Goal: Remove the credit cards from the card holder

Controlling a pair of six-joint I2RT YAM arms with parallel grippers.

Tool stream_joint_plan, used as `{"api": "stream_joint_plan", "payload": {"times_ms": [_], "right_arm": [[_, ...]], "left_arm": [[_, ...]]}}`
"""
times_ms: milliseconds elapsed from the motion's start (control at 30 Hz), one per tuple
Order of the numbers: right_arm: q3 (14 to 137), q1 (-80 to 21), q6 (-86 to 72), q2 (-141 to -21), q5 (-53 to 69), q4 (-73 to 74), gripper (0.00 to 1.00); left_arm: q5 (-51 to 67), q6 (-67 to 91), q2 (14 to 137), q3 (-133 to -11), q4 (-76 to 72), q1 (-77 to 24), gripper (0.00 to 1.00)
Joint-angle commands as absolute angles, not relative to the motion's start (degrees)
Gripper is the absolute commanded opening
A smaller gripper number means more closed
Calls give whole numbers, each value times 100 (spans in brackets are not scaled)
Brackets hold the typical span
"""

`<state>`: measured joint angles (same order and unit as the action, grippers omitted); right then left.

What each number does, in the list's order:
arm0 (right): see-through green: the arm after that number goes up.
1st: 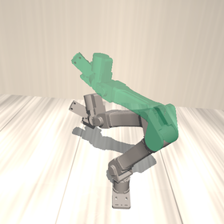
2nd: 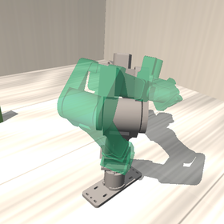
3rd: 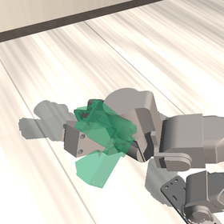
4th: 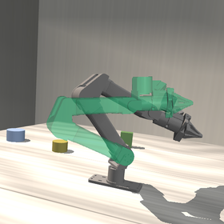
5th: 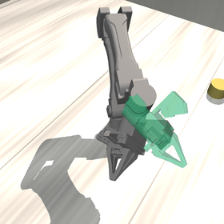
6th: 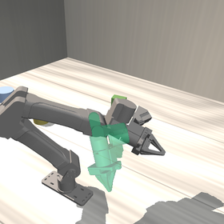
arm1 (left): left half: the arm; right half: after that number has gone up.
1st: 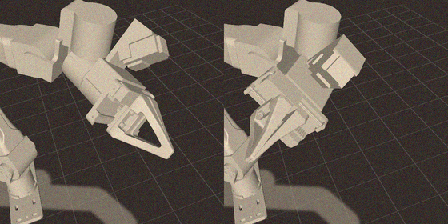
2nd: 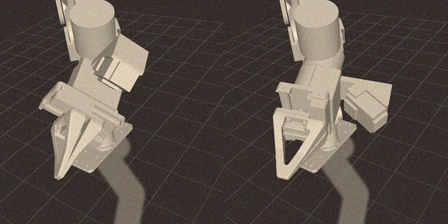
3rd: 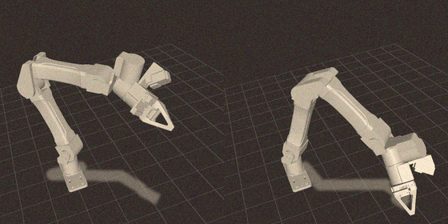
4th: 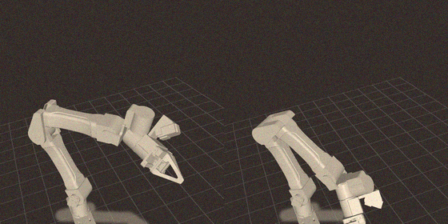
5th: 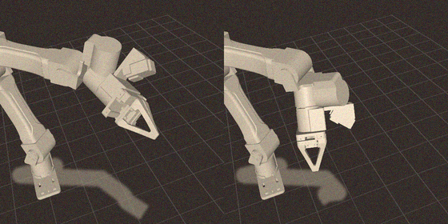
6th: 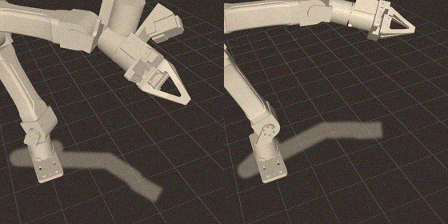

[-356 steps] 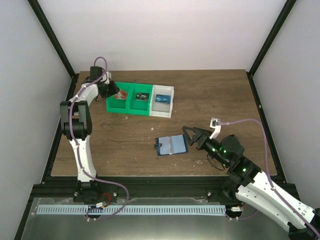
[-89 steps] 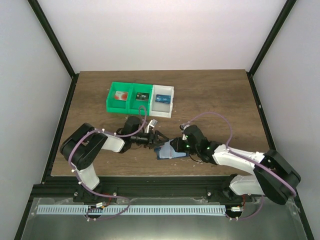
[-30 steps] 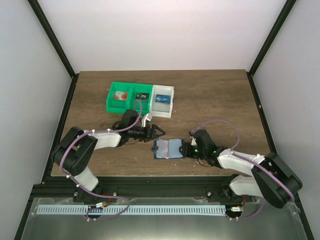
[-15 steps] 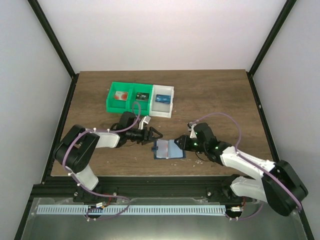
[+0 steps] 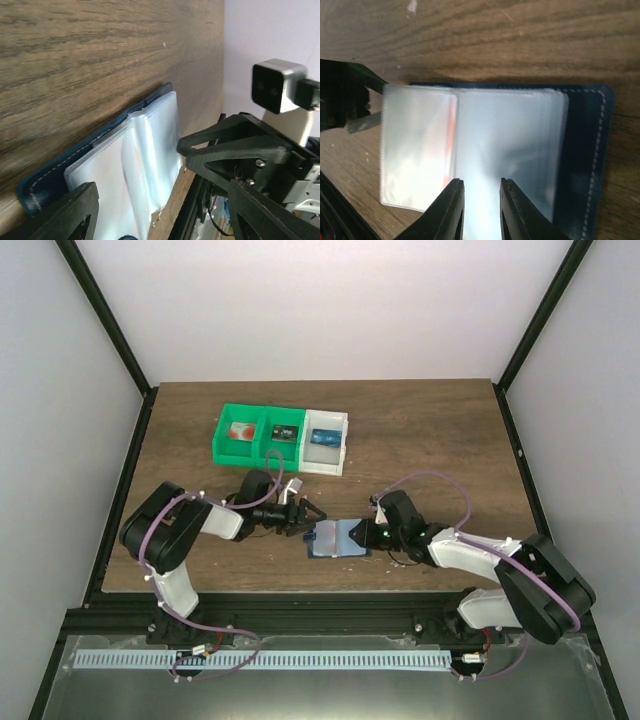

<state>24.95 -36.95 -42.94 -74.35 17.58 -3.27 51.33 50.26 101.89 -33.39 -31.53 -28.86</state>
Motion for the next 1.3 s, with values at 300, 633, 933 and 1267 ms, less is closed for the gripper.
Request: {"api": "stream_joint_plan", "payload": {"times_ms": [300,633,933,1267], "right_arm": [[2272,-3753,-4393,-7594,1692,-696,22],[2171,-3778,-4376,-7548,1818,-910,21],[2072,-3798,-4447,-6736,1376,-632,25],[2104,-3801,-4538,-5478,1207,-240,28]], "left_arm": [[5069,5216,10354,-3258,-3642,-3234,72],[5088,6044,10162,-3457,-4342,-3765,71],[5149,6571,10548,-3626,-5267,-4050,62],[4985,5774,9869,-3399,-4110,-3410,63]]}}
